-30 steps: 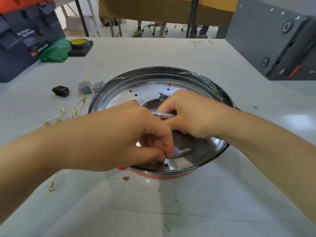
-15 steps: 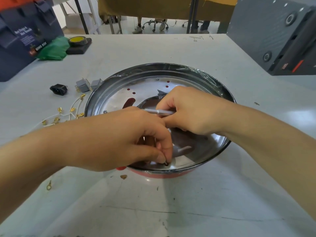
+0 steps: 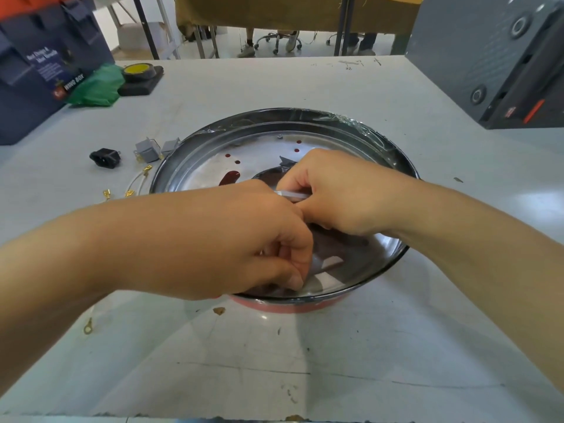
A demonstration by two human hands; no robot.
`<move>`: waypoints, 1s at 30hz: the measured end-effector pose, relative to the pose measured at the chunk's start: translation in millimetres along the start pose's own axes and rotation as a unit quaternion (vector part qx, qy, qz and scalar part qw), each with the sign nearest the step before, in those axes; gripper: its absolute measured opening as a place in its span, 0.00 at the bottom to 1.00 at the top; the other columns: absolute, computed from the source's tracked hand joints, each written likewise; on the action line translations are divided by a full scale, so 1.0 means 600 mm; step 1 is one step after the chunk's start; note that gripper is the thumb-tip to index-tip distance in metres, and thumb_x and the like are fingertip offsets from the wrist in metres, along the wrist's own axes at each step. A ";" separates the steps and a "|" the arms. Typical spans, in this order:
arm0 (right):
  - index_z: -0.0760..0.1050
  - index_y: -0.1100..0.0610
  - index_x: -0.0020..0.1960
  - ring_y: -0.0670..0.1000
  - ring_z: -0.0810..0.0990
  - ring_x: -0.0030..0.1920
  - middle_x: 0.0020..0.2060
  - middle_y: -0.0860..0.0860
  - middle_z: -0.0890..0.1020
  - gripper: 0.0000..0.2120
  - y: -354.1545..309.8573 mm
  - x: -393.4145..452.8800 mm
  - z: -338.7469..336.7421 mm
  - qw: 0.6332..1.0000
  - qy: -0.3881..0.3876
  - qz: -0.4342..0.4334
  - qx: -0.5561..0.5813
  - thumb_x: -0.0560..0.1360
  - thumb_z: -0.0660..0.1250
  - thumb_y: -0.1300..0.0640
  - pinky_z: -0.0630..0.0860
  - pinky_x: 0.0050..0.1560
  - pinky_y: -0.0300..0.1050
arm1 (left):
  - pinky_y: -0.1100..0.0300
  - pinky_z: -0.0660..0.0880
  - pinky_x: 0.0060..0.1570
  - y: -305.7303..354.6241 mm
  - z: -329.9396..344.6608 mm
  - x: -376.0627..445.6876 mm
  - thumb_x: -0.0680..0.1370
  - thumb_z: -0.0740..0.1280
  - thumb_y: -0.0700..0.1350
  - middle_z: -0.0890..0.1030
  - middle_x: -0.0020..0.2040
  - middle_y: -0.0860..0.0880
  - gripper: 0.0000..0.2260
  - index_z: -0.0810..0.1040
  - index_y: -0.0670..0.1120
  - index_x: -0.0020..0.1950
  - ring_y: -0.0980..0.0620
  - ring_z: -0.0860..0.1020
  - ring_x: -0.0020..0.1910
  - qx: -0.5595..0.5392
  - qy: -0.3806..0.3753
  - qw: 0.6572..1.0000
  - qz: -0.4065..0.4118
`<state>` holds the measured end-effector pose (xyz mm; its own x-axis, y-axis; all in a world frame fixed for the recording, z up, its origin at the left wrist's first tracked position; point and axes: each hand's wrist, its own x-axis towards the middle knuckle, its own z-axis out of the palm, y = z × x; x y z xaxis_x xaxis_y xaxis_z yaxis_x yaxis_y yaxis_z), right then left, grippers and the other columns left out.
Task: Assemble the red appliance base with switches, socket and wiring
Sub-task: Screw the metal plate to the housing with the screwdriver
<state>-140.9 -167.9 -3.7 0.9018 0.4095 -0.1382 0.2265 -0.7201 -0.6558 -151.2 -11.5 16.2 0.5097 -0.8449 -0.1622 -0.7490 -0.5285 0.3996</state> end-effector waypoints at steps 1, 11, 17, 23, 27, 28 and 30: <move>0.71 0.50 0.19 0.42 0.66 0.20 0.15 0.44 0.68 0.24 0.006 0.002 -0.001 1.000 0.005 0.001 0.004 0.72 0.67 0.63 0.60 0.22 0.30 | 0.70 0.70 0.38 -0.001 -0.001 -0.001 0.69 0.66 0.53 0.80 0.35 0.57 0.05 0.81 0.56 0.39 0.64 0.76 0.36 -0.019 0.002 1.000 0.000; 0.71 0.50 0.25 0.40 0.69 0.20 0.15 0.42 0.70 0.20 -0.010 -0.003 -0.001 1.000 0.008 -0.009 0.009 0.73 0.69 0.63 0.62 0.22 0.28 | 0.74 0.70 0.37 -0.001 0.006 -0.013 0.69 0.68 0.52 0.81 0.34 0.59 0.05 0.81 0.53 0.38 0.63 0.79 0.36 -0.092 0.034 0.995 0.004; 0.70 0.51 0.24 0.40 0.68 0.20 0.15 0.43 0.70 0.21 -0.009 -0.004 -0.001 1.000 0.008 -0.006 0.014 0.72 0.69 0.64 0.62 0.22 0.29 | 0.68 0.73 0.39 -0.007 0.006 -0.016 0.71 0.68 0.51 0.80 0.35 0.59 0.03 0.81 0.54 0.39 0.60 0.79 0.38 -0.070 0.031 0.996 0.044; 0.69 0.51 0.22 0.40 0.68 0.19 0.15 0.43 0.69 0.22 -0.010 -0.004 -0.001 1.000 0.004 -0.007 0.021 0.72 0.69 0.64 0.62 0.21 0.29 | 0.66 0.72 0.37 -0.006 0.009 -0.014 0.70 0.67 0.51 0.80 0.33 0.57 0.04 0.81 0.54 0.38 0.59 0.77 0.36 -0.058 0.042 0.996 0.059; 0.68 0.51 0.22 0.40 0.68 0.19 0.14 0.43 0.69 0.23 -0.008 -0.004 -0.001 1.000 0.007 -0.008 0.019 0.72 0.69 0.64 0.62 0.22 0.29 | 0.70 0.71 0.36 -0.007 0.006 -0.014 0.71 0.66 0.52 0.78 0.33 0.58 0.04 0.80 0.55 0.38 0.61 0.77 0.35 -0.042 0.022 0.997 0.066; 0.68 0.51 0.21 0.40 0.68 0.19 0.14 0.43 0.69 0.23 -0.008 -0.005 -0.001 1.000 0.006 -0.008 0.020 0.71 0.69 0.65 0.62 0.22 0.29 | 0.71 0.70 0.37 -0.008 0.005 -0.014 0.71 0.67 0.51 0.78 0.33 0.58 0.04 0.79 0.55 0.38 0.61 0.77 0.35 -0.042 0.018 0.997 0.068; 0.68 0.52 0.21 0.40 0.68 0.19 0.14 0.43 0.69 0.23 -0.009 -0.006 0.000 1.000 0.004 -0.009 0.024 0.71 0.69 0.65 0.62 0.21 0.29 | 0.71 0.70 0.37 -0.008 0.006 -0.014 0.71 0.67 0.51 0.77 0.33 0.59 0.03 0.79 0.57 0.37 0.62 0.76 0.35 -0.050 0.020 0.996 0.072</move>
<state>-145.3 -165.4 0.7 0.9009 0.4172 -0.1194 0.2249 -0.6842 -0.6938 -153.7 -2.2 12.3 0.4192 -0.9058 -0.0610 -0.7702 -0.3904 0.5044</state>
